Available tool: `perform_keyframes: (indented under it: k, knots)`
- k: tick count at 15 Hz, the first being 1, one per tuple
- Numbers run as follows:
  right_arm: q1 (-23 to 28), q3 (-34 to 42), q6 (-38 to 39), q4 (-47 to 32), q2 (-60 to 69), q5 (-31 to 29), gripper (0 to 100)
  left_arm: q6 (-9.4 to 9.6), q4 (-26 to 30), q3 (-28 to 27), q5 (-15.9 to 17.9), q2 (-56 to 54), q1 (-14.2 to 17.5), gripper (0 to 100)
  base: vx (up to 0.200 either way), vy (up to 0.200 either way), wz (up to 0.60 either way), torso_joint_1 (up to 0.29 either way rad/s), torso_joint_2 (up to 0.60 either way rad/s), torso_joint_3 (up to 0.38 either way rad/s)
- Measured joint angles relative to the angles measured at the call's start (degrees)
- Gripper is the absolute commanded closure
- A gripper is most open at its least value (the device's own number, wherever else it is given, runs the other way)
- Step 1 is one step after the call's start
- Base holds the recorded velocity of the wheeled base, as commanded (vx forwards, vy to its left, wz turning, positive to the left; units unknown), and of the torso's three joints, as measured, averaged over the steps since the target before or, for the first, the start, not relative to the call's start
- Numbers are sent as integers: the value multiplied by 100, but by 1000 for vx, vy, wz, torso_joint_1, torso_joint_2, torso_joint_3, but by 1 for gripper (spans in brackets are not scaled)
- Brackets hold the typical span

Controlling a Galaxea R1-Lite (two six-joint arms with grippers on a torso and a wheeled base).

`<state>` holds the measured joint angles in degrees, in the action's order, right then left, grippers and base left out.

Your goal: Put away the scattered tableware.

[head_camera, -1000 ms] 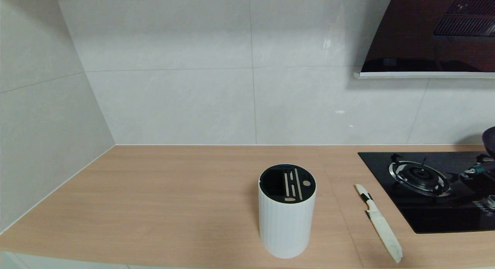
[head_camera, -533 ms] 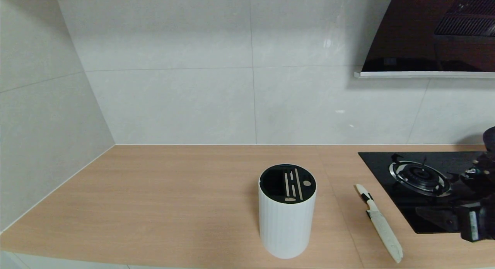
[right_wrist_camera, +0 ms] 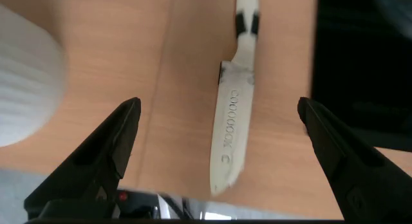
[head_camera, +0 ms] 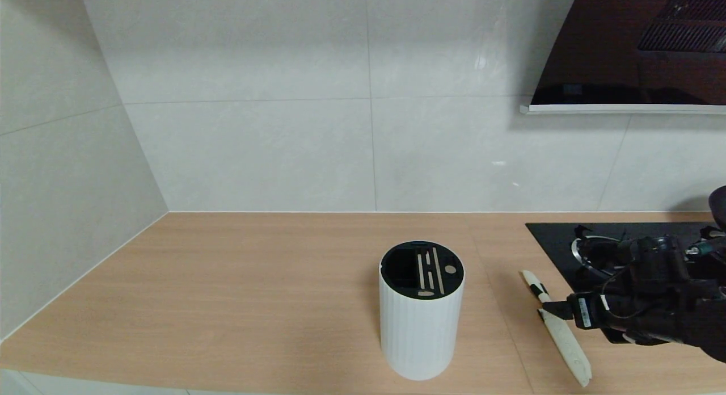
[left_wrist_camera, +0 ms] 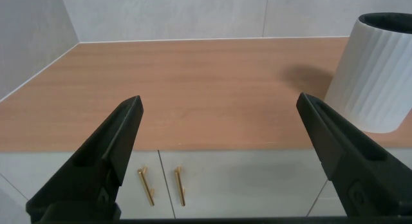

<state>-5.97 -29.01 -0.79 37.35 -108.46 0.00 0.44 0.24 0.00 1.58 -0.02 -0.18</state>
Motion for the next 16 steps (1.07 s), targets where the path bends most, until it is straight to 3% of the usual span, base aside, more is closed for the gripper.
perform_keyframes:
  k: [6,16]
  knots:
    - [77,-89,-11,1648,-1665,-286,0,0,0,0,0,0,0,0,0,0,0,0,0,0]
    - [179,-436,279,1705,-2415,-284,0,7,0,0,0,0,0,0,0,0,0,0,0,0]
